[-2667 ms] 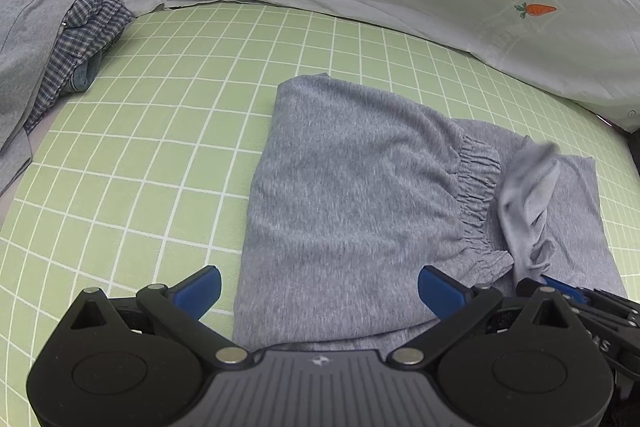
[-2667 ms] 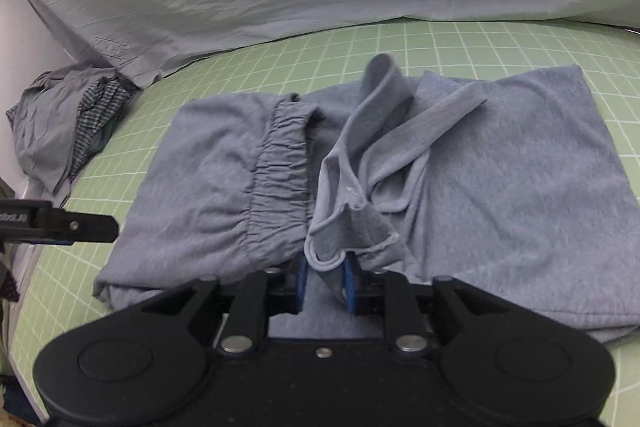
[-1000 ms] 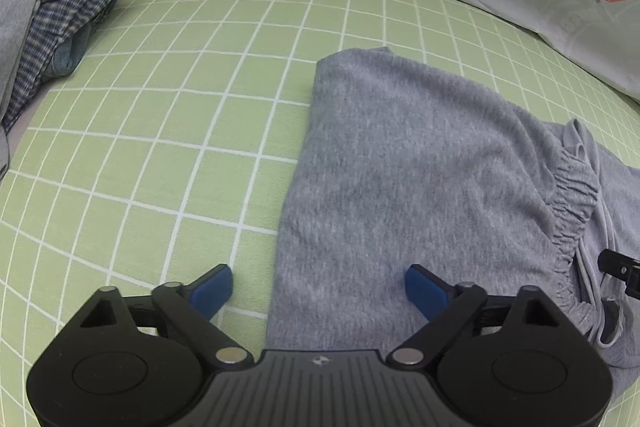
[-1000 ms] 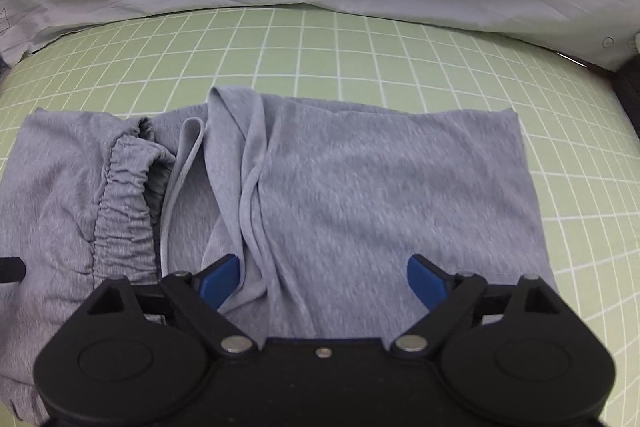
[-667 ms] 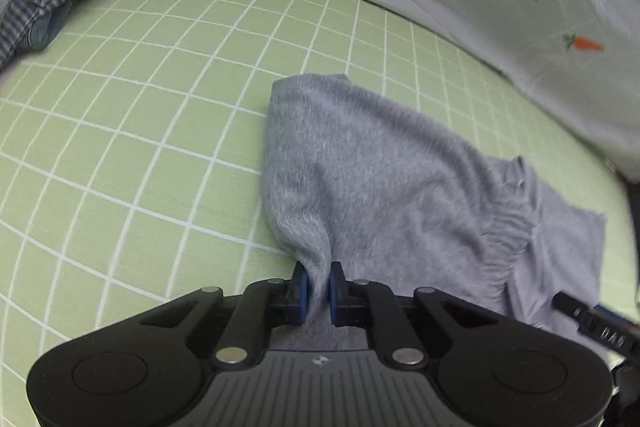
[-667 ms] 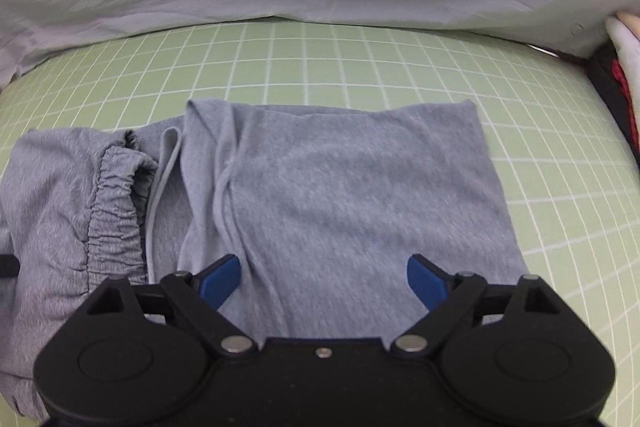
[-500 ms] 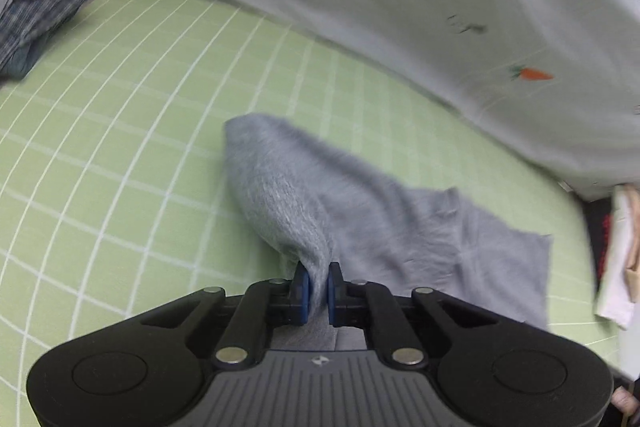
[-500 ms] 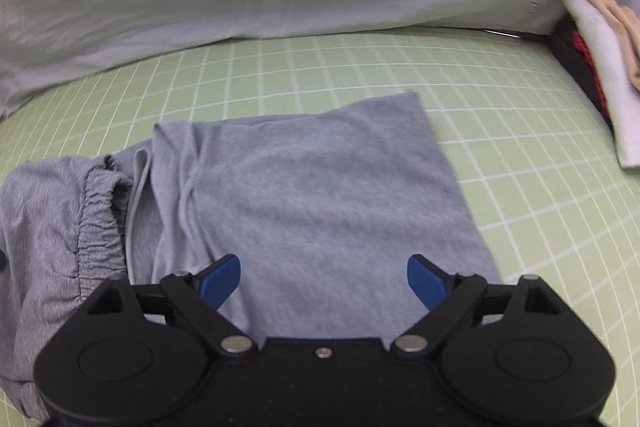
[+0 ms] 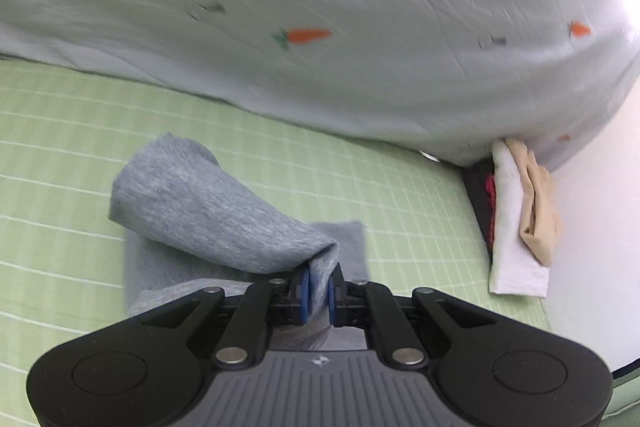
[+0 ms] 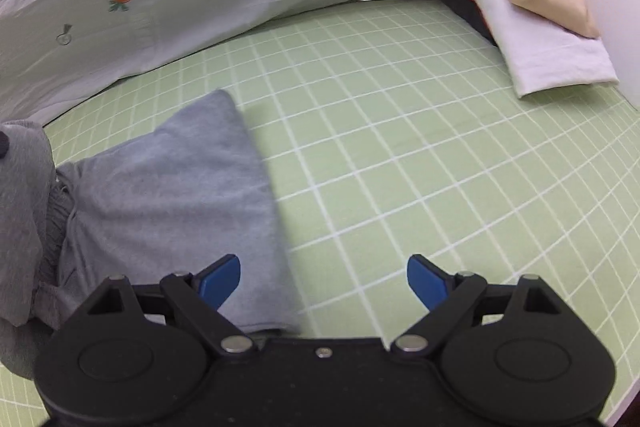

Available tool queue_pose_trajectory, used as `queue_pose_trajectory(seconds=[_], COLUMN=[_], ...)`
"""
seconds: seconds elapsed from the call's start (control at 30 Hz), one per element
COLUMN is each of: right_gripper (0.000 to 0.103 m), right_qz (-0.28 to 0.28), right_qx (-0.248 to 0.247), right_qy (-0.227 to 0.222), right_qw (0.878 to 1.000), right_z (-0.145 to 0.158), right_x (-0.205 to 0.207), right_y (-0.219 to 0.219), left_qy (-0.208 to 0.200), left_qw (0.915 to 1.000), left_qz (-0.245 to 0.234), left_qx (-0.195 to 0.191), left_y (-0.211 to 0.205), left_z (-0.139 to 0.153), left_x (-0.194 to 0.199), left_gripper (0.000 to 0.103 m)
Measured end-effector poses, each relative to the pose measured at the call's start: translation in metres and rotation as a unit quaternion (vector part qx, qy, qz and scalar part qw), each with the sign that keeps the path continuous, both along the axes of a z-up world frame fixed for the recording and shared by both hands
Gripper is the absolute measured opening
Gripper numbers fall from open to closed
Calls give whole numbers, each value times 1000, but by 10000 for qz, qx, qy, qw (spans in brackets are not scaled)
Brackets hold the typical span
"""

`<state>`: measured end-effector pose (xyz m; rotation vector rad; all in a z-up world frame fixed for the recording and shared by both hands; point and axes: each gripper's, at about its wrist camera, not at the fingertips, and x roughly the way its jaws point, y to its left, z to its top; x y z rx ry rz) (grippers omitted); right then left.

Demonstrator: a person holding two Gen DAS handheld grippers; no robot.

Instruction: Fold clothes

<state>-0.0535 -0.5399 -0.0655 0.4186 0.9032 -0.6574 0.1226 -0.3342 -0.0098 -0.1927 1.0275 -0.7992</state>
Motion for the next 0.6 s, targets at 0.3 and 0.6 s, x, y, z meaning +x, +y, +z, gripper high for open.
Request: queue_pose_trajectory(seconds=[0.3, 0.6], right_gripper=[91, 91], right_qz=[157, 1266], right_qx=[-9, 353], right_qy=[54, -452], right_qw=[9999, 9903], right_z=[-19, -26], right_x=[29, 84], right_y=[-59, -8], left_qy=[34, -48], left_qw=[9956, 9773], left_qz=[-184, 780], left_qx=[915, 1971], left_y=[-39, 33], left_z=[-38, -47], left_x=[-10, 22], left_gripper=[72, 75])
